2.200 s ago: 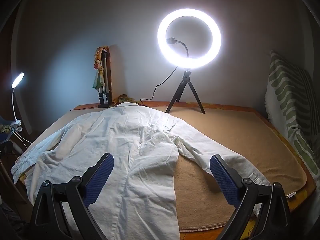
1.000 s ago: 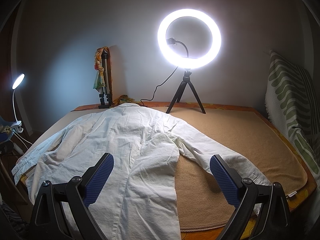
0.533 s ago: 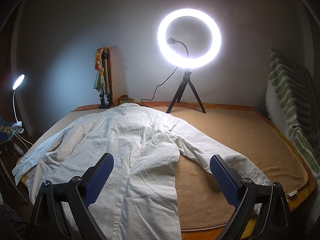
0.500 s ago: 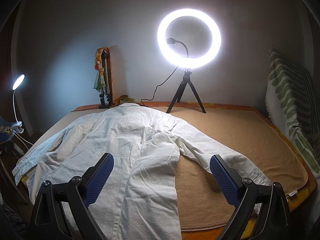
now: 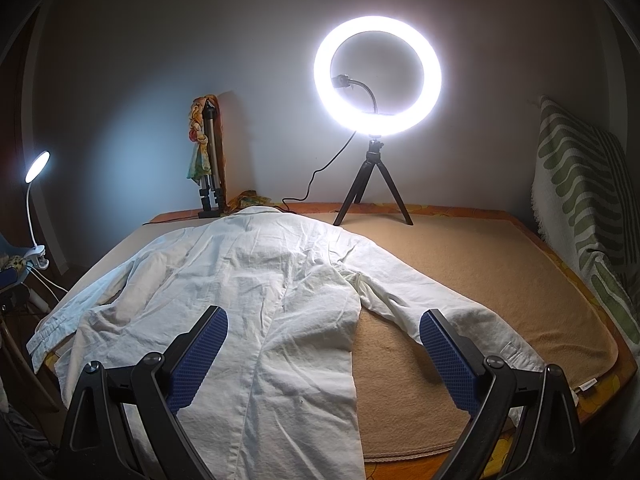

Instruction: Fold small clothes

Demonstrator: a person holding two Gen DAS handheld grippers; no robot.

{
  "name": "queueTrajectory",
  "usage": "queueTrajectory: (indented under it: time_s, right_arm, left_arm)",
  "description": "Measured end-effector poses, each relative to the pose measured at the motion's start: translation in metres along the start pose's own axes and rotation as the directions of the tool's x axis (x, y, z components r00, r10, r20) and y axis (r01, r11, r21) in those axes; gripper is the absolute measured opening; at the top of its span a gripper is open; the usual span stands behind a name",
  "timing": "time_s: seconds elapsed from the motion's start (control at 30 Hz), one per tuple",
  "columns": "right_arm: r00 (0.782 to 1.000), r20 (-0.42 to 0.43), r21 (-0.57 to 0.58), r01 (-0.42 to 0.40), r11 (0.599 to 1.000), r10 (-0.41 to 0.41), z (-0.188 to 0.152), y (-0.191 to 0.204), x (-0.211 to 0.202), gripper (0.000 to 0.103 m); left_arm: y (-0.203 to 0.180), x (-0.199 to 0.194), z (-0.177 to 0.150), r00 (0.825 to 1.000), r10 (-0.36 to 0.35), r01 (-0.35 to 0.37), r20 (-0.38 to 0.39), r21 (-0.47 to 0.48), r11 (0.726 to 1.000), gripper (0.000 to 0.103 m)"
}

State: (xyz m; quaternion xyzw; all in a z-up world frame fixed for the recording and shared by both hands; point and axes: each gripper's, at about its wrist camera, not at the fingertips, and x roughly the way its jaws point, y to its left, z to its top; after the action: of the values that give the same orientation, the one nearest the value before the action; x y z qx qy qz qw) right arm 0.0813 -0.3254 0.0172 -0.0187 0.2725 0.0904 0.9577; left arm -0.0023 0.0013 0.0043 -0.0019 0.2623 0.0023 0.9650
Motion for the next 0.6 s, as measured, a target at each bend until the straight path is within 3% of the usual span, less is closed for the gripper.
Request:
queueTrajectory:
  time_s: [0.6]
  right_arm:
    - [1.0,-0.009,0.008,-0.016,1.0,0.016,0.001,0.009,0.002,0.098]
  left_arm:
    - [0.015,0.001,0.007,0.999,0.033,-0.033,0.011,-0.018,0.999,0.096]
